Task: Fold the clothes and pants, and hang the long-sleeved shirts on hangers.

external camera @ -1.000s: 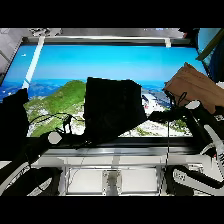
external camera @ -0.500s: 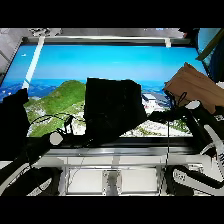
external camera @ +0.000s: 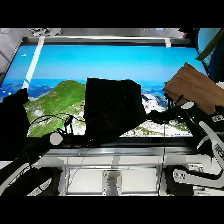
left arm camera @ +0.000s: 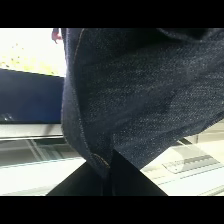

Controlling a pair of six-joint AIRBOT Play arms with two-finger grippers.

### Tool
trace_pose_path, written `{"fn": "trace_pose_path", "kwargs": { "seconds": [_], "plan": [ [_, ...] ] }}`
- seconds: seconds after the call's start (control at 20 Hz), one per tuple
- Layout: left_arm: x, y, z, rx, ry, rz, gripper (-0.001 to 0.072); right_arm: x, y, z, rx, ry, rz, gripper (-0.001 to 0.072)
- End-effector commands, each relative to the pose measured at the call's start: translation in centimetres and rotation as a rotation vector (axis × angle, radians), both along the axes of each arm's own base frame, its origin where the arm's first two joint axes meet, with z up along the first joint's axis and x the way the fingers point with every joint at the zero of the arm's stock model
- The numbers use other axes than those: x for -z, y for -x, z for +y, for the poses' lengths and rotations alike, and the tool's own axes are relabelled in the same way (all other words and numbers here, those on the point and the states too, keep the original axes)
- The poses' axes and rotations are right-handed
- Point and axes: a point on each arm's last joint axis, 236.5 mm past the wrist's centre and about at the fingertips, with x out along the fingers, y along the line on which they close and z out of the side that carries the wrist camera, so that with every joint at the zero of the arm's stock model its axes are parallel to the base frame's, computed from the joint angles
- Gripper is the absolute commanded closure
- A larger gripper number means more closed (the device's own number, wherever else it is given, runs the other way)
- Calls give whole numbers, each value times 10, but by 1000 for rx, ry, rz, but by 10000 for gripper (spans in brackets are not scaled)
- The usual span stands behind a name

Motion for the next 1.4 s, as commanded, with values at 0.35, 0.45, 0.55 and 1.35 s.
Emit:
{"fn": "trace_pose_path", "kwargs": {
  "seconds": [0.35, 0.45, 0.55, 1.35],
  "plan": [
    [5, 11, 17, 97, -86, 3, 695, -8, -7, 24, -35, -75, -51, 695],
    [-3, 18, 34, 179, -158, -2, 695, -31, 9, 33, -108, -110, -56, 695],
    [-23, 20, 51, 239, -219, -18, 695, -63, 31, 42, -193, -147, -69, 695],
    [-144, -259, 12, 242, -418, -463, 695, -135, -38, 0, 288, -49, -311, 696]
  ]
}}
